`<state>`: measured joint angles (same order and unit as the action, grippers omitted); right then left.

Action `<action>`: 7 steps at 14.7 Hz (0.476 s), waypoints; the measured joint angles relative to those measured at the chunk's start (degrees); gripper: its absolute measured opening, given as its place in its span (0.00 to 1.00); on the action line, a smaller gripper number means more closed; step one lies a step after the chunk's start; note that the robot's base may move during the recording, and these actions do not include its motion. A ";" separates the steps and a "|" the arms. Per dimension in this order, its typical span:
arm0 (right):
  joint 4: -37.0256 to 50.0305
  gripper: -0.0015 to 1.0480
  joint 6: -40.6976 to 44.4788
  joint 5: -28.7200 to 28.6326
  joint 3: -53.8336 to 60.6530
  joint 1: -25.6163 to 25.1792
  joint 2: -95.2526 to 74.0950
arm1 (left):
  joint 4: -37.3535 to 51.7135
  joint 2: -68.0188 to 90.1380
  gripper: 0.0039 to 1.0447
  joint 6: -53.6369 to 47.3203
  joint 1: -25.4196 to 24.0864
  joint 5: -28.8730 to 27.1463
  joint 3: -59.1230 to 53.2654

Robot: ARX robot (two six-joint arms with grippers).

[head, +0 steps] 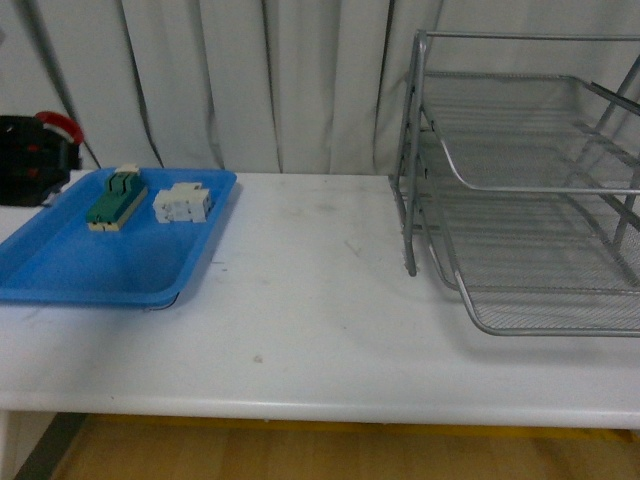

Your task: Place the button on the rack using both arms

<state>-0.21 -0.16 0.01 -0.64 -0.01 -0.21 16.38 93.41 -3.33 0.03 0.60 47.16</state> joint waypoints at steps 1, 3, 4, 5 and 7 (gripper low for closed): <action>0.00 0.94 0.00 0.00 0.00 0.00 0.00 | 0.20 -5.51 0.34 0.61 0.76 -0.31 -6.32; 0.00 0.94 0.02 0.00 0.00 0.00 0.00 | 2.03 -14.60 0.34 3.04 2.78 -1.25 -17.59; 0.00 0.94 0.02 0.00 0.00 0.00 0.00 | 3.91 -15.74 0.34 4.76 3.28 -1.33 -20.35; 0.00 0.94 0.00 0.00 0.00 0.00 0.00 | 5.16 -15.80 0.34 6.54 4.13 -2.14 -22.53; 0.00 0.94 0.02 0.00 0.00 0.00 0.00 | 5.97 -16.17 0.34 10.29 6.40 -3.34 -26.27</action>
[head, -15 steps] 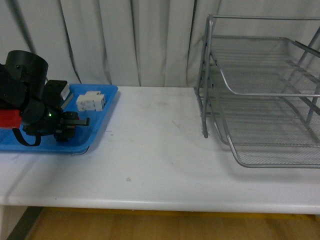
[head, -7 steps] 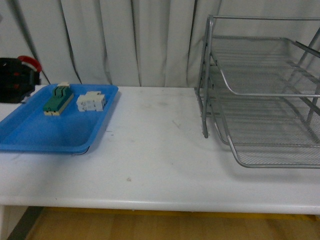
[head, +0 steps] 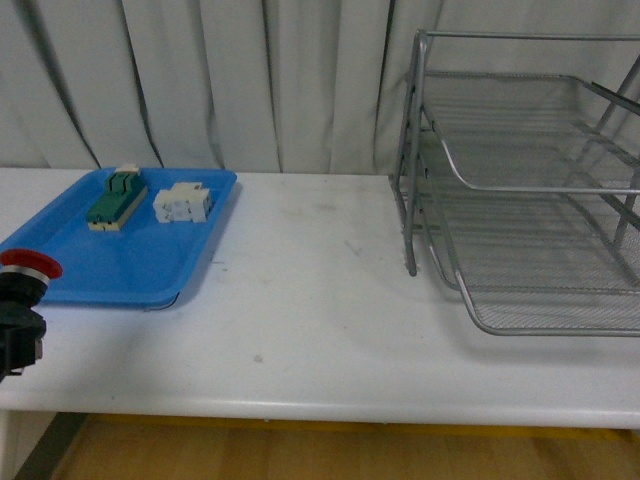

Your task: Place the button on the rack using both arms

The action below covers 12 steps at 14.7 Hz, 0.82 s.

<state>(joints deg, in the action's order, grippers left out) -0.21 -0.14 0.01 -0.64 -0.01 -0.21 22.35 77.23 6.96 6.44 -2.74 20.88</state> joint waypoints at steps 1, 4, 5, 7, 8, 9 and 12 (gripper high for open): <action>0.02 0.94 -0.02 0.00 0.00 0.00 0.00 | 0.52 -0.37 0.34 0.85 0.76 -0.20 -0.33; 0.00 0.94 -0.02 0.00 0.00 0.00 0.00 | 1.33 -0.63 0.34 1.95 1.07 -0.94 -0.37; 0.00 0.94 0.00 -0.04 0.00 0.00 0.00 | 1.36 -0.63 0.34 2.01 1.09 -1.20 -0.37; 0.02 0.94 0.00 -0.04 0.00 0.00 0.00 | 1.81 -0.61 0.34 2.10 1.33 -1.62 -0.37; 0.00 0.94 -0.02 -0.02 0.00 0.00 0.00 | 2.10 -0.61 0.34 2.10 2.38 -1.77 -0.44; 0.04 0.94 0.00 -0.02 0.00 0.00 0.00 | 2.12 -0.63 0.34 2.10 3.02 -1.73 -0.81; 0.02 0.94 0.00 0.00 0.00 0.00 0.00 | 1.40 -2.10 0.34 2.10 2.73 -1.97 -1.36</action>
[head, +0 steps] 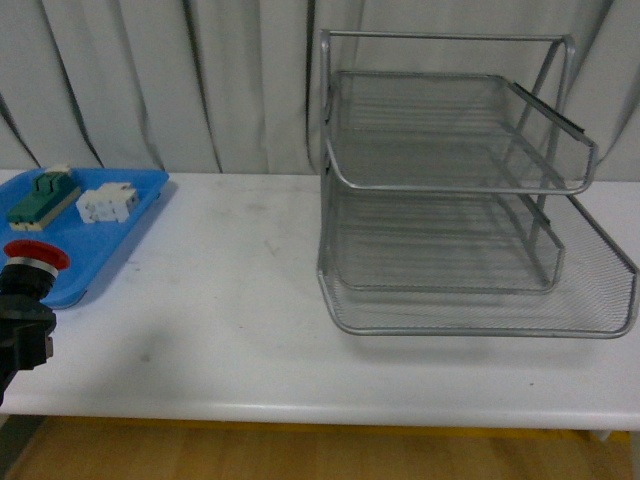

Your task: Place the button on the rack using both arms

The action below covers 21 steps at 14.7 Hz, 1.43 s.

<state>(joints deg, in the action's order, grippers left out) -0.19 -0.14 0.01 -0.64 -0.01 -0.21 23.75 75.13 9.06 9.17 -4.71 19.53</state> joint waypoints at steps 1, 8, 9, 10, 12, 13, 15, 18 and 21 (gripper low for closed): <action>0.07 0.94 -0.02 -0.02 0.00 0.00 0.00 | -0.24 0.02 0.34 0.02 0.00 -0.24 -0.02; -0.02 0.94 -0.02 0.15 0.00 0.00 0.00 | -3.54 15.41 0.34 2.23 15.19 -2.75 24.94; -0.02 0.94 0.00 0.15 0.00 0.00 0.00 | -4.20 18.05 0.34 1.20 19.93 -2.29 29.18; -0.02 0.94 -0.02 0.15 0.00 0.00 0.02 | -4.76 20.50 0.34 0.37 23.50 -2.08 31.82; -0.02 0.94 -0.02 0.15 0.00 0.00 0.00 | -5.90 25.35 0.34 -1.16 27.74 -1.31 34.27; -0.04 0.94 -0.02 0.15 0.00 0.00 0.00 | -6.67 26.80 0.34 -1.92 28.50 0.13 34.27; 0.00 0.94 -0.02 0.15 0.00 0.00 0.00 | -7.74 28.87 0.34 -2.82 28.83 0.15 36.65; 0.00 0.94 0.00 0.13 0.00 0.00 0.00 | -15.76 39.26 0.34 -5.14 28.39 1.16 49.05; -0.02 0.94 -0.02 0.13 0.00 0.00 0.00 | -21.66 45.97 0.34 -5.40 27.06 0.44 57.90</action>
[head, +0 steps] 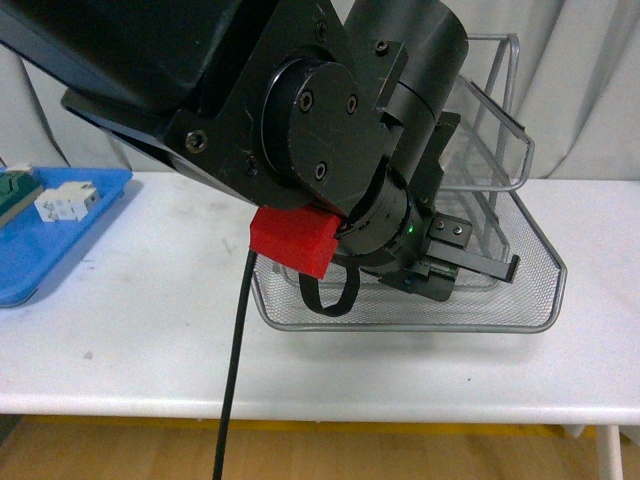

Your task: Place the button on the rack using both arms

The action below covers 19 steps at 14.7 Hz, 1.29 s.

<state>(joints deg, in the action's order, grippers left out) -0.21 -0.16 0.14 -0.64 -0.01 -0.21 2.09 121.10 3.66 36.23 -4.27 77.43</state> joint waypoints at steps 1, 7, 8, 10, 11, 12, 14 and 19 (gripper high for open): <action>0.00 0.94 0.00 0.02 0.00 0.00 0.00 | -1.07 0.66 0.34 0.13 -0.17 0.07 1.09; 0.00 0.94 0.02 0.02 0.00 0.00 0.00 | -4.20 4.35 0.72 1.97 -1.40 0.68 7.56; 0.02 0.94 0.00 0.00 0.00 0.00 0.00 | -4.09 4.33 0.83 2.27 -1.40 0.96 7.65; 0.00 0.94 0.02 0.00 0.00 0.00 0.00 | -3.13 3.30 0.95 2.43 -1.40 1.53 6.25; 0.00 0.94 0.02 0.02 0.00 0.00 0.00 | -2.60 1.57 0.93 2.49 -1.40 1.77 4.39; 0.02 0.94 0.00 0.02 0.00 0.00 0.00 | -1.95 -0.70 0.94 2.51 -1.40 2.29 2.36; 0.00 0.94 0.00 0.00 0.00 0.00 0.00 | 2.14 -6.40 0.94 2.54 -1.51 2.64 -2.51; 0.00 0.94 0.02 0.00 0.00 0.00 0.00 | 12.61 -21.40 0.94 3.04 -4.39 2.89 -19.21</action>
<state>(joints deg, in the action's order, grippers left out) -0.21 -0.14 0.14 -0.64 -0.01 -0.21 14.70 99.70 6.70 31.83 -1.39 58.22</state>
